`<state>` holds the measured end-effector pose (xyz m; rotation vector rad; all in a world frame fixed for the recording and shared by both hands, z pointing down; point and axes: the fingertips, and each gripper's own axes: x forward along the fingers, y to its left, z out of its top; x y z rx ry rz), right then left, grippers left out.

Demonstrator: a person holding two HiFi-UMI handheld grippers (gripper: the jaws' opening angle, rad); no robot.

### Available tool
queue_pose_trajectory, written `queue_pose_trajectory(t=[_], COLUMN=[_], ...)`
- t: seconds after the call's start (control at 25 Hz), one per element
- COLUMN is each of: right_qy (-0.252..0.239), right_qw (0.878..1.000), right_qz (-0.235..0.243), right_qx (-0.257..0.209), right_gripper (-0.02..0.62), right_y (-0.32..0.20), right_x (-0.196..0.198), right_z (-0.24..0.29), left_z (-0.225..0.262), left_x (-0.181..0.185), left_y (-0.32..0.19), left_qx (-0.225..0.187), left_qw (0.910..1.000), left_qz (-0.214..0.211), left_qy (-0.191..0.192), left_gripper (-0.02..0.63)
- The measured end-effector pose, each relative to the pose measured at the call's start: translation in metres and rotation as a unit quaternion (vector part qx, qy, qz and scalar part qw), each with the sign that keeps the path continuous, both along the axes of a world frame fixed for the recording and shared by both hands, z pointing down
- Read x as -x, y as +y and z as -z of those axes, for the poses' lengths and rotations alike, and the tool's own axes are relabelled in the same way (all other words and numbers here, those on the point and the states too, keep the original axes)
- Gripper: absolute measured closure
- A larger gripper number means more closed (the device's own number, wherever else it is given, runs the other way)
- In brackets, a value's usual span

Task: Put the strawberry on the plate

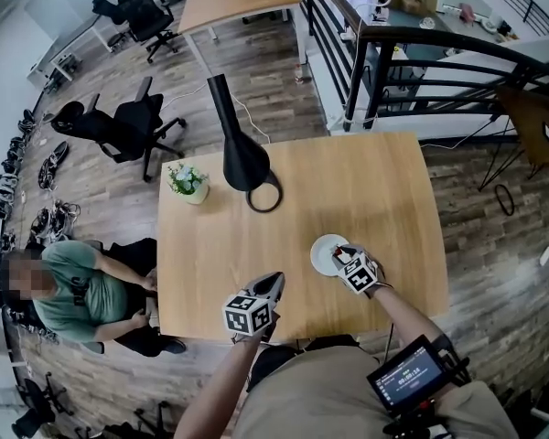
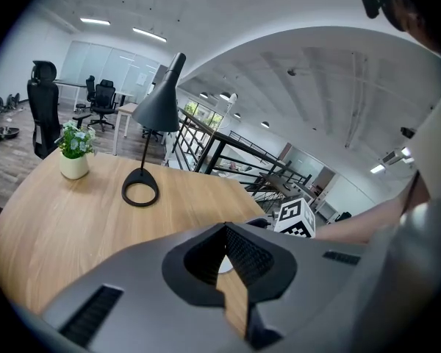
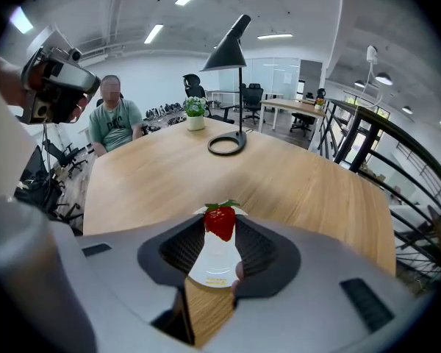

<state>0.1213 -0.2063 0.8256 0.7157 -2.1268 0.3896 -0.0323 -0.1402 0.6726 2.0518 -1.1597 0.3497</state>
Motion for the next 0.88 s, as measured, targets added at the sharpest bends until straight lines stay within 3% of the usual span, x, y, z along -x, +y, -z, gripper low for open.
queue_pose_trajectory(t=[0.24,0.68,0.88], right_qy=[0.014,0.062,0.066], right_qw=[1.0,0.996,0.996], right_qz=[0.008,0.004,0.0], right_qx=[0.021,0.064,0.062], right_gripper=[0.462,0.462,0.462], right_y=[-0.005,0.008,0.011], right_x=[0.011,-0.008,-0.011], right_z=[-0.019,-0.073,-0.086], left_z=[-0.005,-0.012,-0.007], left_x=[0.001,0.002,0.006], left_y=[-0.003,0.014,0.02], left_qx=[0.014,0.034,0.018], left_qw=[0.9996,0.999,0.9994], left_qz=[-0.014,-0.017,-0.005], left_qy=[-0.017,-0.024,-0.031], left_gripper=[0.604,0.604,0.604])
